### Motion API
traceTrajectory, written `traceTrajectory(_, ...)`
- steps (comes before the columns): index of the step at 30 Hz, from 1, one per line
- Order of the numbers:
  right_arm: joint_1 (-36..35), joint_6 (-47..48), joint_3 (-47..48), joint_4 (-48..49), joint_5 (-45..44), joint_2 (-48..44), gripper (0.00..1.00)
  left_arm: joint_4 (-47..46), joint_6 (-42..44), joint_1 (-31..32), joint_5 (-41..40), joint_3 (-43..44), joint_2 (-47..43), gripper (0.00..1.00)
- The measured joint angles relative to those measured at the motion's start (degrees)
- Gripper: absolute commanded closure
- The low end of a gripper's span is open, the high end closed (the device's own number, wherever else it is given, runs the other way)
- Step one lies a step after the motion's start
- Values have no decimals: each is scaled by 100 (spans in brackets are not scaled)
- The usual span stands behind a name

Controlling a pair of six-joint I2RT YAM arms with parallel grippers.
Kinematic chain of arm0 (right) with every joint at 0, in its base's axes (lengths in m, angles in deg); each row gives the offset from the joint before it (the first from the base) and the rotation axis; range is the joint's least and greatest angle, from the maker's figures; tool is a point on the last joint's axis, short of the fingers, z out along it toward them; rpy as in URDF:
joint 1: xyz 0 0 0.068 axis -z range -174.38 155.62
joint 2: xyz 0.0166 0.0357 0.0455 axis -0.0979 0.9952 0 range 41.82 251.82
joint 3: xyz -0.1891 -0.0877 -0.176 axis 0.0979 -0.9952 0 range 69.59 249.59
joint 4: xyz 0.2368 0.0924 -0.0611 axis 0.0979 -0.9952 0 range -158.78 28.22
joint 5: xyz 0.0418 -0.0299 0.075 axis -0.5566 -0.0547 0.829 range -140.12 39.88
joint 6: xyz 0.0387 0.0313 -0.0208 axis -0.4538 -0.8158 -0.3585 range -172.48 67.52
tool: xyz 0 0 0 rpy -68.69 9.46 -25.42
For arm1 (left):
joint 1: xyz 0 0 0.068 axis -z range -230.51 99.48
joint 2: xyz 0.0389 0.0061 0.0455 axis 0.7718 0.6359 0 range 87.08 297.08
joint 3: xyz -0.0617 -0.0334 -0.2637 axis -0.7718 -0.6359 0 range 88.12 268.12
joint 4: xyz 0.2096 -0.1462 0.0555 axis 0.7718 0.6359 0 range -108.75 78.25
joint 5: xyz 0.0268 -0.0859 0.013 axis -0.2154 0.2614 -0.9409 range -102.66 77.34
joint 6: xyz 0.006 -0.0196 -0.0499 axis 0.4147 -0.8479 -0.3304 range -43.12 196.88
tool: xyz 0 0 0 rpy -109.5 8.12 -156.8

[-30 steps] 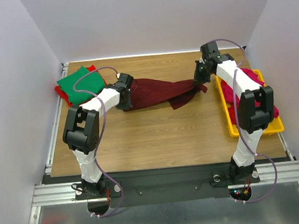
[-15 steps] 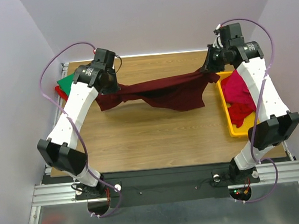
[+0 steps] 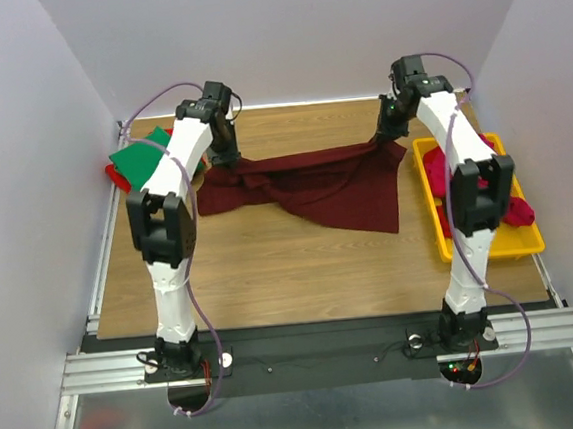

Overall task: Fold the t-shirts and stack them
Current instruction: Flatten the tshirt out

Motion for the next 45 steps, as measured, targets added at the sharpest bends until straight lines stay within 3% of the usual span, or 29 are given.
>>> traceTrajectory(4,120,-20,352,223,157,1012,80,-111,-9,-92,-315,400,748,19)
traceTrajectory(5,146,-31,350,199,203,1104,73,-111,-11,-111,-428,400,748,18)
traceTrajectory(8,168,-42,330,227,297,1056,66,-264,-39,-129,-713,330,481,18)
traceTrajectory(16,166,4,-448,472,505,109,65,-1266,-361,142,-466,-1025,-813,25)
traceTrajectory(29,166,-46,-1381,721,752,-256,65,-1661,-544,431,-50,-673,800,24)
traceTrajectory(37,166,-61,-1399,822,863,-302,65,-1823,-704,463,-44,-671,879,32)
traceTrajectory(45,166,-63,-1410,837,935,-304,65,-2129,-1021,527,313,-911,789,32)
